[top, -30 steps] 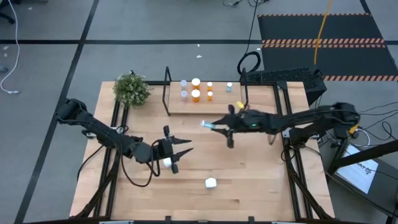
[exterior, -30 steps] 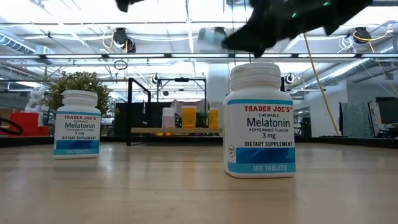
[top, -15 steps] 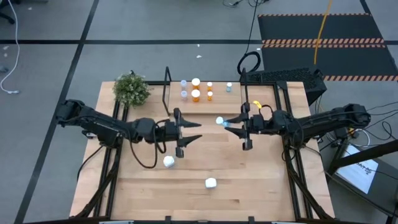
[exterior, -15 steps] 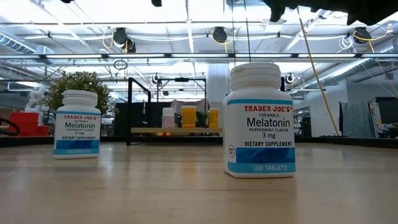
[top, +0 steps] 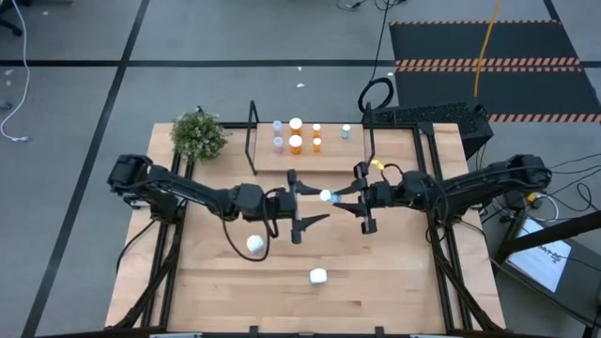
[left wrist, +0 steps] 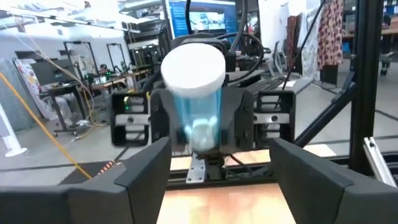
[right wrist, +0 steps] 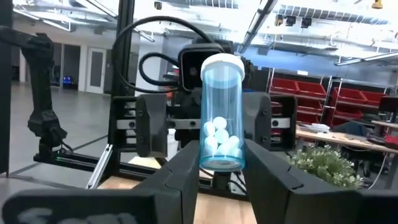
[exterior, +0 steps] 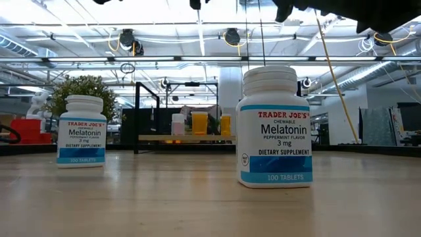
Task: Pick and place medicine bottles onto shelf by color
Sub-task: Put the blue pill bottle on the shelf aligned with the other blue pill bottle
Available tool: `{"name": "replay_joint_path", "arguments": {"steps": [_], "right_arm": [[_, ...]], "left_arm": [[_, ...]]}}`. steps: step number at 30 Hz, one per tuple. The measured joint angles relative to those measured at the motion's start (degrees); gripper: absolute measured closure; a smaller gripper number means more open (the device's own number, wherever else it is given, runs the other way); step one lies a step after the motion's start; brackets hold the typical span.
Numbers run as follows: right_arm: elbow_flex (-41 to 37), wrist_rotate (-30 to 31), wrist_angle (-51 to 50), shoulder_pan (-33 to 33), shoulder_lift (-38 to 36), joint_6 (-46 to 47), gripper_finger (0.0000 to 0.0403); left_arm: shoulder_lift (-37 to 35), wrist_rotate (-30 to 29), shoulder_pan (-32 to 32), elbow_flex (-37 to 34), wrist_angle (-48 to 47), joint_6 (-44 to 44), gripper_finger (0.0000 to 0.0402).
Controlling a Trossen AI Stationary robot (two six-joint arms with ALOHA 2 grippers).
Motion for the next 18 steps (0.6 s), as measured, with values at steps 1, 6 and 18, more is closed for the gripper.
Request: {"name": "replay_joint_path", "arguments": {"steps": [1,6,18], "right_arm": [[0.0,0.0,1.0,0.0,1.0,0.0,0.0297],[0.0,-0.3,5.9,0.0,4.7,0.1,0.0297],[0.0,-3.0,9.3,0.0,8.1,1.6,0.0297]], "left_arm": [[0.5,0.0,-0.2,0.4,0.1,0.6,0.0136],[1.3,-0.3,-0.6,0.7,2.0,2.6,0.0163],[1.4,1.1,-0.4,0.7,2.6,3.9,0.0224]]}}
